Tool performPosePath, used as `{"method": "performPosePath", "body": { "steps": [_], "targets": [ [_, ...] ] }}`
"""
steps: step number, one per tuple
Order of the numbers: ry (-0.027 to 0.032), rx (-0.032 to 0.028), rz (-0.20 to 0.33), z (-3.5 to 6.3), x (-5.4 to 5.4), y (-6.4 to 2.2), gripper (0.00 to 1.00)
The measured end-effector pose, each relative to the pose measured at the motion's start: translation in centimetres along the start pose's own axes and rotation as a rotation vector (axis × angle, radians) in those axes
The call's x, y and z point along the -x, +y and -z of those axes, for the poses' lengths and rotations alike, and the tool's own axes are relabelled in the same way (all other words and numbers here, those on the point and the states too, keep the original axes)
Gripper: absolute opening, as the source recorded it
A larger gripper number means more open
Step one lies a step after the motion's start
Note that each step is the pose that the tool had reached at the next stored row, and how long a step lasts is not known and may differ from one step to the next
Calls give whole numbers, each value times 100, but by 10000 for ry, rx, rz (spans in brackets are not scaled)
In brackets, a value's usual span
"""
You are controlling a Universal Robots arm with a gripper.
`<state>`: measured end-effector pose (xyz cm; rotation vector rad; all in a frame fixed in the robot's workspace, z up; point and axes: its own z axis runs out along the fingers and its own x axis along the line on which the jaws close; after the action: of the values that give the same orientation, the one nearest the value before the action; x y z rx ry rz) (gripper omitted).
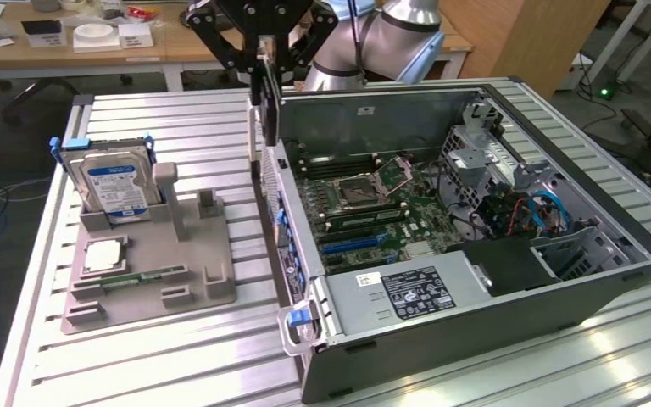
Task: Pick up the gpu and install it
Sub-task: 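Pick up the gpu and move the gpu toward the slot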
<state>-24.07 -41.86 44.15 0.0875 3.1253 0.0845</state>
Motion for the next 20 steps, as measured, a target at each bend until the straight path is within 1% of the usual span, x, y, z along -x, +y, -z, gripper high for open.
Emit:
{"method": "performPosePath", "body": {
  "steps": [11, 20],
  "targets": [
    [1, 0, 1, -3, 187, 10, 27],
    [1, 0, 1, -7, 360, 20, 27]
  ]
}}
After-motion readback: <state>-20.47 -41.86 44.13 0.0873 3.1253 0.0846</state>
